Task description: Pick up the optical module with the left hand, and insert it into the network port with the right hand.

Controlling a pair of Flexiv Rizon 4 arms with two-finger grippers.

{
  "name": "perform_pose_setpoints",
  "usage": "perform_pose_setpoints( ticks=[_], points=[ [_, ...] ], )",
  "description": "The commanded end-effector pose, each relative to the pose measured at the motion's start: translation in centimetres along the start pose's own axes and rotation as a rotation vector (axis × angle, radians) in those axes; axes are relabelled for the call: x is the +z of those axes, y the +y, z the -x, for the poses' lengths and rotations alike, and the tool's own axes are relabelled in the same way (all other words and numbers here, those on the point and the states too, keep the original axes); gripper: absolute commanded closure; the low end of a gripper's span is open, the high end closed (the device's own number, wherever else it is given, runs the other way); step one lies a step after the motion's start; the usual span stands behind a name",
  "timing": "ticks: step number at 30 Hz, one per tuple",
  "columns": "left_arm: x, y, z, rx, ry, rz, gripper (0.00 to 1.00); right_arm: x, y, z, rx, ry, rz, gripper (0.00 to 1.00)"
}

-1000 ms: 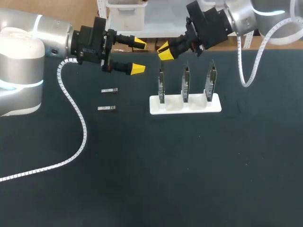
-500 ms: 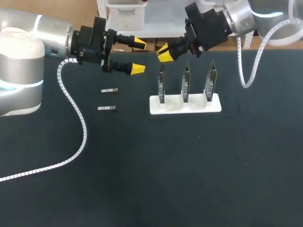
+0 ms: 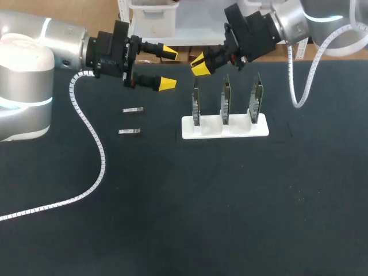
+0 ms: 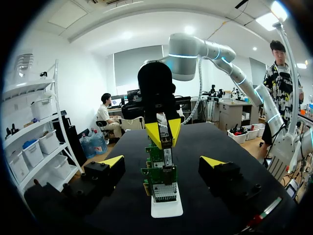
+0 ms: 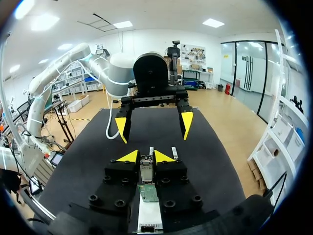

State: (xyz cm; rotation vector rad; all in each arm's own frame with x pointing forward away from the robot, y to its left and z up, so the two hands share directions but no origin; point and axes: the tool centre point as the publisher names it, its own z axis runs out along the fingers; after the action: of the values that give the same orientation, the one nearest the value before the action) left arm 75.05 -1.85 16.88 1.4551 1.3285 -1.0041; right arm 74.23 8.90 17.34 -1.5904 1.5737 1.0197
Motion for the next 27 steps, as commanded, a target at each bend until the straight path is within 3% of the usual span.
perform_pose_setpoints(
  ticks=[1, 27],
  points=[
    [0.0, -0.04, -0.02, 0.001, 0.001, 0.001, 0.0, 0.21, -0.14, -0.06, -0.002, -0.004, 0.0, 1.0],
    [0.0, -0.04, -0.02, 0.001, 0.001, 0.001, 0.0, 0.05, -0.28, 0.31, -0.006, -0.006, -0.011, 1.0]
  ],
)
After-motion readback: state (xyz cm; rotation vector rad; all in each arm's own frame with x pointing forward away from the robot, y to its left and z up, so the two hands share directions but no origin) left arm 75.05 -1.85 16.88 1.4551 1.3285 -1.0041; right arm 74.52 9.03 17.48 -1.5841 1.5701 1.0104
